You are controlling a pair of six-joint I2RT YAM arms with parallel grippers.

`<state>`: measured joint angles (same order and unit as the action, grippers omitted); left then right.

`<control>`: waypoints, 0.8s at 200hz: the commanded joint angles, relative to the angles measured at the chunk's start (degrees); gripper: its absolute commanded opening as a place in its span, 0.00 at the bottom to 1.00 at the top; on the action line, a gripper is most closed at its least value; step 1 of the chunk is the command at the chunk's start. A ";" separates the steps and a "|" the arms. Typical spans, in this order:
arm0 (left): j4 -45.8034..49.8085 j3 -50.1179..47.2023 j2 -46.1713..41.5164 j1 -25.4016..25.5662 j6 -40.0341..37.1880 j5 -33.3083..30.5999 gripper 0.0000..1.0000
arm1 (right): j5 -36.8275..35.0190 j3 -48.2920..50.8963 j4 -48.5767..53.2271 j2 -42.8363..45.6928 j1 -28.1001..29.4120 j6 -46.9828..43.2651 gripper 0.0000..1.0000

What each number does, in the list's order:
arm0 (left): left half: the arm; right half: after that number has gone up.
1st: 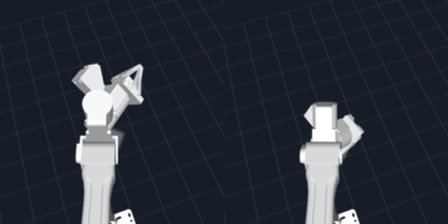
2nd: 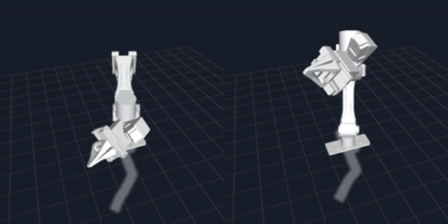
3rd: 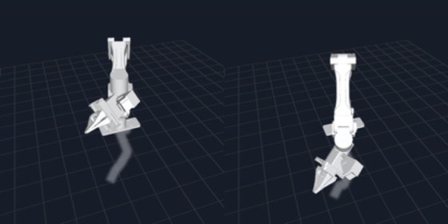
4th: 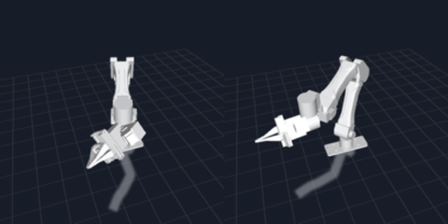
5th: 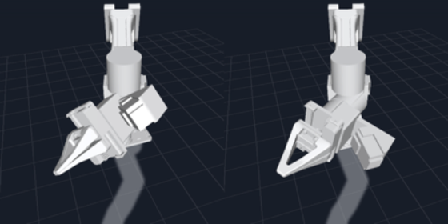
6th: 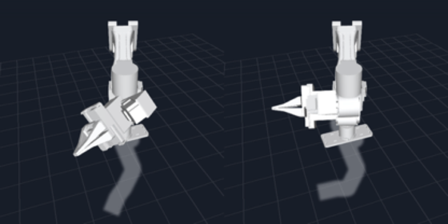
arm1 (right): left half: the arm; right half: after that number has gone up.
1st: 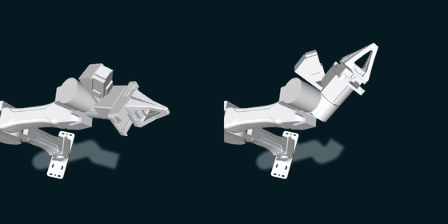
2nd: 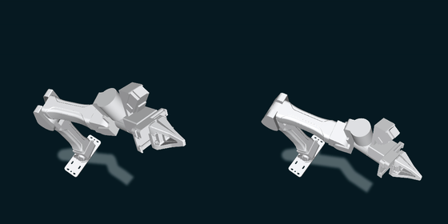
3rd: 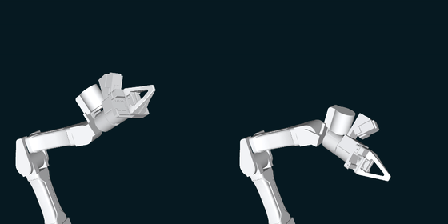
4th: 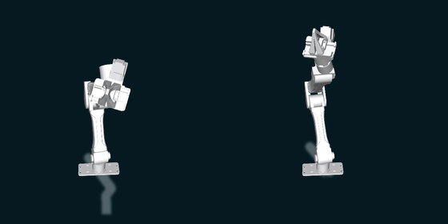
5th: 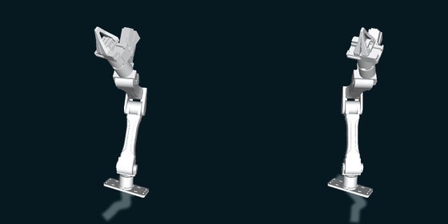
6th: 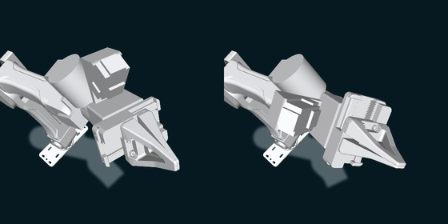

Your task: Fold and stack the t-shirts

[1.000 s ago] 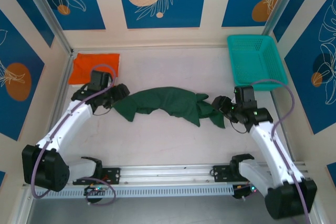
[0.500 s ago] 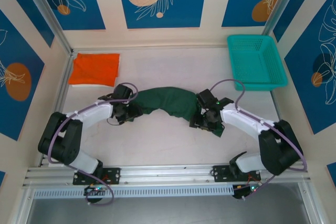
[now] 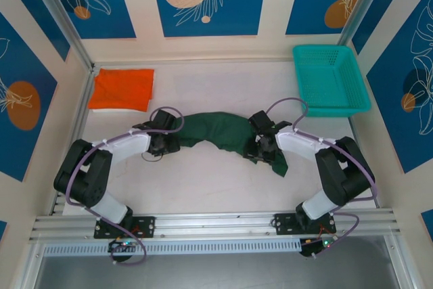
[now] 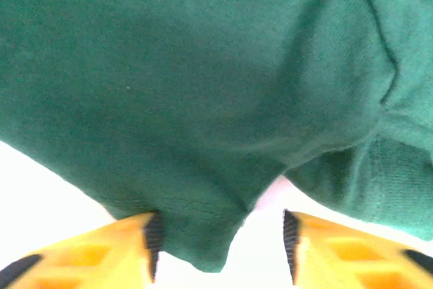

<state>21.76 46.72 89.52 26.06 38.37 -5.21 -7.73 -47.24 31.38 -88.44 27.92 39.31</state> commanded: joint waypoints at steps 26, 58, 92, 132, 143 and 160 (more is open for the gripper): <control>-1.88 -0.79 2.10 0.83 -1.67 -1.20 0.18 | -0.87 -0.57 -1.27 -1.70 -2.12 0.11 0.35; -1.46 -1.19 -0.39 1.37 -0.93 -2.12 0.00 | 0.67 -0.57 -1.92 -2.27 -2.62 -0.53 0.17; 1.06 -0.85 -8.01 2.18 -0.22 -2.85 0.00 | 2.75 0.99 -2.66 2.23 -2.09 -0.99 0.05; 7.26 2.30 -23.82 2.78 0.13 -4.63 0.00 | 12.29 1.87 -1.99 15.93 -1.90 -0.72 0.02; 9.07 4.17 -27.94 2.73 -0.40 -5.90 0.00 | 14.11 0.78 -0.94 20.76 -1.99 -0.59 0.01; 11.30 8.10 -33.32 2.72 -1.52 -7.92 0.00 | 15.24 -2.29 1.12 27.43 -2.24 -0.25 0.00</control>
<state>27.97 49.23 62.78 28.23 37.54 -9.17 1.89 -45.67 29.76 -69.47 25.63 38.92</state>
